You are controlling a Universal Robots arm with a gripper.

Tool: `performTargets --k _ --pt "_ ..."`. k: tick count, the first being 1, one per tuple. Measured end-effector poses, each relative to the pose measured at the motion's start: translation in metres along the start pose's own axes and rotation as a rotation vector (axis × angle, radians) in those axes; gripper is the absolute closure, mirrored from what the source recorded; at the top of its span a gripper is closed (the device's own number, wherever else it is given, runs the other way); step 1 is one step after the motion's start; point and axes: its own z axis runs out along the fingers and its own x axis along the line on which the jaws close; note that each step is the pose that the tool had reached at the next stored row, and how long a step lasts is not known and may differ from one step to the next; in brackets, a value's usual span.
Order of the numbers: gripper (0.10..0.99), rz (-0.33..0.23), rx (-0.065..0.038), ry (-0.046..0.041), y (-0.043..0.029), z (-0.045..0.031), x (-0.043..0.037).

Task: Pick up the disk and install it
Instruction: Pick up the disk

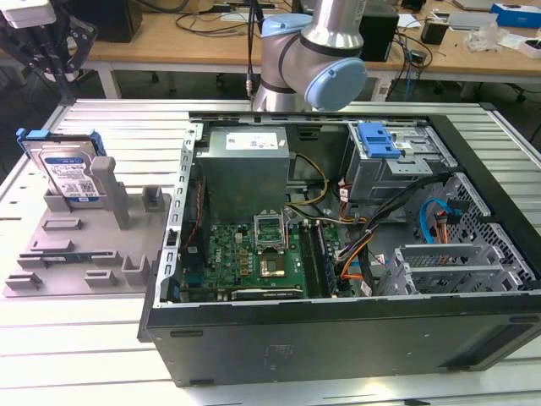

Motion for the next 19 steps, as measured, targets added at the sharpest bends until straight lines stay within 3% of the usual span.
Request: performTargets --k 3,7,10,11,12,13,14,16,19 --pt "0.980 -0.055 -0.001 0.0043 0.0000 0.0001 0.0000" --pt "0.973 -0.182 -0.003 0.0136 0.0000 0.0002 0.0000" --pt "0.851 -0.234 -0.004 0.0171 0.0000 0.0002 0.0000" --pt "0.851 -0.253 -0.005 0.0183 0.0000 0.0003 0.0000" --pt "0.792 -0.281 -0.005 0.0202 0.0000 0.0003 0.0000" --pt "0.671 -0.299 -0.006 0.0214 0.0000 0.0003 0.0000" --pt "0.671 -0.318 -0.006 0.0227 0.0000 0.0004 0.0000" --pt "0.545 -0.401 -0.007 0.0274 0.0000 0.0005 0.0000" --pt "0.545 -0.495 -0.008 0.0309 0.0000 0.0006 0.0000"
